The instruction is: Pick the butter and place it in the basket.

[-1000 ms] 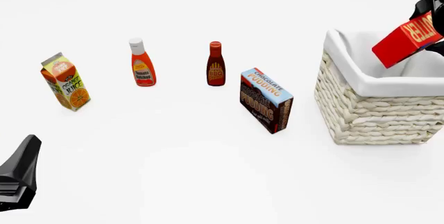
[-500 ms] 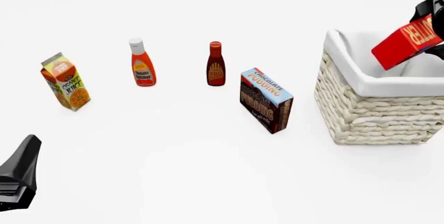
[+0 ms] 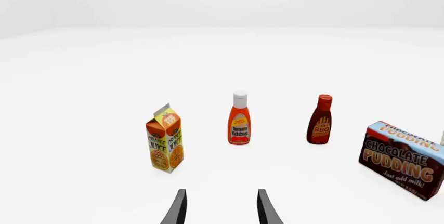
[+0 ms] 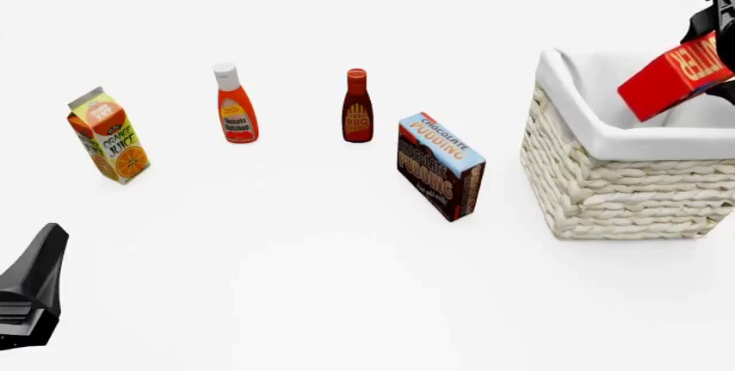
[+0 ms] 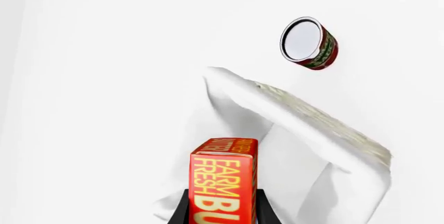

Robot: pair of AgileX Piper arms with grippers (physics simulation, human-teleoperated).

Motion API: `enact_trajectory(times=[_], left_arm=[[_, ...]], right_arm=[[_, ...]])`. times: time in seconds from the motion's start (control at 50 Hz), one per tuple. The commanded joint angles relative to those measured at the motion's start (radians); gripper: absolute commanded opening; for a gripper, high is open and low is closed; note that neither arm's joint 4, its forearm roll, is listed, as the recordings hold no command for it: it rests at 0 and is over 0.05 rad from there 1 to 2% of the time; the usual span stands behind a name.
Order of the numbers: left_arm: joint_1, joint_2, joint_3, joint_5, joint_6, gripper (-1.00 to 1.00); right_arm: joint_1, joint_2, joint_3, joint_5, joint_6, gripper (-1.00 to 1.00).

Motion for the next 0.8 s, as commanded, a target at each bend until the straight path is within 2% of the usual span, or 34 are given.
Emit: enact_trajectory(times=[0.02,0.34,0.38,0.4,0.42,0.44,0.48,0.8], left_arm=[[0.000,0.000,0.000,0.000,0.000,1.00],[0.000,0.000,0.000,0.000,0.000,1.00],[0.000,0.000,0.000,0.000,0.000,1.00],[0.000,0.000,0.000,0.000,0.000,1.00],[0.000,0.000,0.000,0.000,0.000,1.00],[0.000,0.000,0.000,0.000,0.000,1.00],[0.000,0.000,0.000,0.000,0.000,1.00],[0.000,0.000,0.000,0.000,0.000,1.00]], right_arm=[[0.006,0.003,-0.014,-0.016,0.016,-1.00],[-0.011,0.012,-0.005,-0.031,0.014,-1.00],[0.020,0.017,0.001,-0.059,0.043,-1.00],[0.016,0.018,-0.006,-0.051,0.034,1.00],[0.032,0.036,-0.039,-0.031,0.010,1.00],[0.022,0.022,-0.015,-0.048,0.033,1.00],[0.026,0.021,-0.013,-0.054,0.036,1.00],[0.039,0.011,-0.017,-0.055,0.036,1.00]])
